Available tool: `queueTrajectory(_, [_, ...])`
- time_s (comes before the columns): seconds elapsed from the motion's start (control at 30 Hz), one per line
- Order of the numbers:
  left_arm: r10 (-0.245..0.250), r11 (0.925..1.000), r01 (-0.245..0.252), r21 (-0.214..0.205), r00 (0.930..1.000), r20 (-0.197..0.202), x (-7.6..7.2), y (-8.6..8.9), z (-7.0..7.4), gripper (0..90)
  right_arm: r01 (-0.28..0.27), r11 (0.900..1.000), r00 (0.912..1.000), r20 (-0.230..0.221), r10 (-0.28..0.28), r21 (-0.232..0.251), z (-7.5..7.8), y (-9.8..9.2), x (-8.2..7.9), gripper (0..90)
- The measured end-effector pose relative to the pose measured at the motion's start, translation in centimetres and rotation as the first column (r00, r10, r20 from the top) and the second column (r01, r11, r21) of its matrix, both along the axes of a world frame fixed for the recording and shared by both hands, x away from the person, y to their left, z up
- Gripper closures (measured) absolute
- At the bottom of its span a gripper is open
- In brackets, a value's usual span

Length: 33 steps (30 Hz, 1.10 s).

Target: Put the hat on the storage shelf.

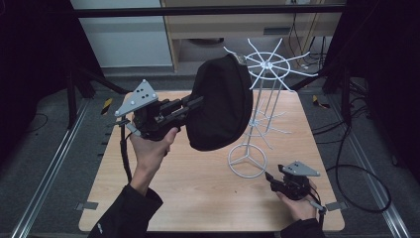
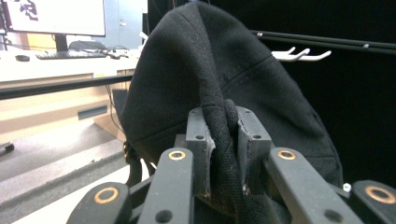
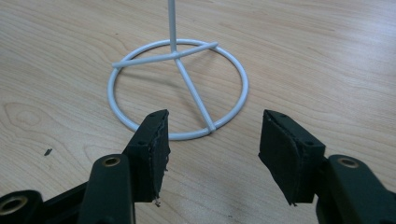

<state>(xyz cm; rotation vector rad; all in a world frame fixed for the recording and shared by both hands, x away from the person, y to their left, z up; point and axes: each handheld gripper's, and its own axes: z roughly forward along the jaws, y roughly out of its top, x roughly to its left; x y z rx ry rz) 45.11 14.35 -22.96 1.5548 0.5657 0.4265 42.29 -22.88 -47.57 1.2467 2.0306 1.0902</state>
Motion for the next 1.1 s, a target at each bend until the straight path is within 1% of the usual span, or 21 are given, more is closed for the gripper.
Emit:
queueTrajectory(0.2, [0.016, 0.9988, -0.015, 0.047, 0.9997, -0.016, 0.3, -0.4, -1.1, 76.5, 0.0, 1.0, 1.0, -0.001, 0.0, -0.001, 0.0, 0.0, 0.0, 42.5])
queueTrajectory(0.23, [0.016, 0.9988, -0.015, 0.047, 0.9997, -0.016, 0.3, -0.4, -1.1, 76.4, 0.0, 1.0, 1.0, -0.001, 0.0, -0.001, 0.0, 0.0, 0.0, 42.5])
queueTrajectory(0.27, [0.021, 0.998, -0.019, 0.06, 0.9995, -0.026, 0.5, -0.6, -1.4, 76.3, -0.002, 1.0, 1.0, 0.0, 0.002, -0.002, 0.0, 0.0, 0.0, 42.5])
queueTrajectory(0.37, [0.026, 0.9965, -0.023, 0.081, 0.9989, -0.039, 0.8, -0.9, -2.0, 76.3, -0.003, 1.0, 1.0, -0.004, 0.003, 0.002, 0.0, 0.0, 0.0, 42.5])
queueTrajectory(0.6, [0.037, 0.9921, -0.03, 0.122, 0.9978, -0.055, 1.2, -1.8, -3.2, 76.3, -0.004, 1.0, 1.0, -0.005, 0.004, 0.003, 0.0, 0.1, 0.0, 42.4])
queueTrajectory(0.63, [0.04, 0.9915, -0.033, 0.126, 0.9977, -0.054, 1.2, -1.9, -3.3, 76.2, -0.006, 1.0, 1.0, 0.0, 0.006, -0.002, -0.1, 0.0, 0.0, 42.3])
queueTrajectory(0.77, [0.04, 0.9906, -0.032, 0.133, 0.9973, -0.061, 1.4, -2.0, -3.5, 75.1, -0.006, 1.0, 1.0, 0.002, 0.006, -0.005, -0.1, 0.1, 0.0, 42.0])
queueTrajectory(0.83, [0.044, 0.989, -0.035, 0.144, 0.9972, -0.06, 1.4, -2.2, -3.6, 73.7, -0.007, 1.0, 1.0, 0.002, 0.007, -0.006, -0.1, 0.1, 0.0, 42.0])
queueTrajectory(0.97, [0.047, 0.9893, -0.039, 0.14, 0.9974, -0.054, 1.3, -2.2, -3.7, 69.0, -0.006, 1.0, 1.0, 0.003, 0.006, -0.004, -0.1, 0.0, 0.0, 42.0])
queueTrajectory(1.07, [0.049, 0.9884, -0.042, 0.146, 0.9976, -0.05, 1.2, -1.9, -4.0, 65.9, -0.006, 1.0, 1.0, 0.001, 0.006, -0.004, -0.1, 0.1, 0.0, 42.0])
queueTrajectory(1.1, [0.049, 0.9891, -0.042, 0.141, 0.9978, -0.045, 1.1, -1.8, -4.1, 65.2, -0.006, 1.0, 1.0, 0.002, 0.006, -0.005, -0.1, 0.1, 0.0, 42.0])
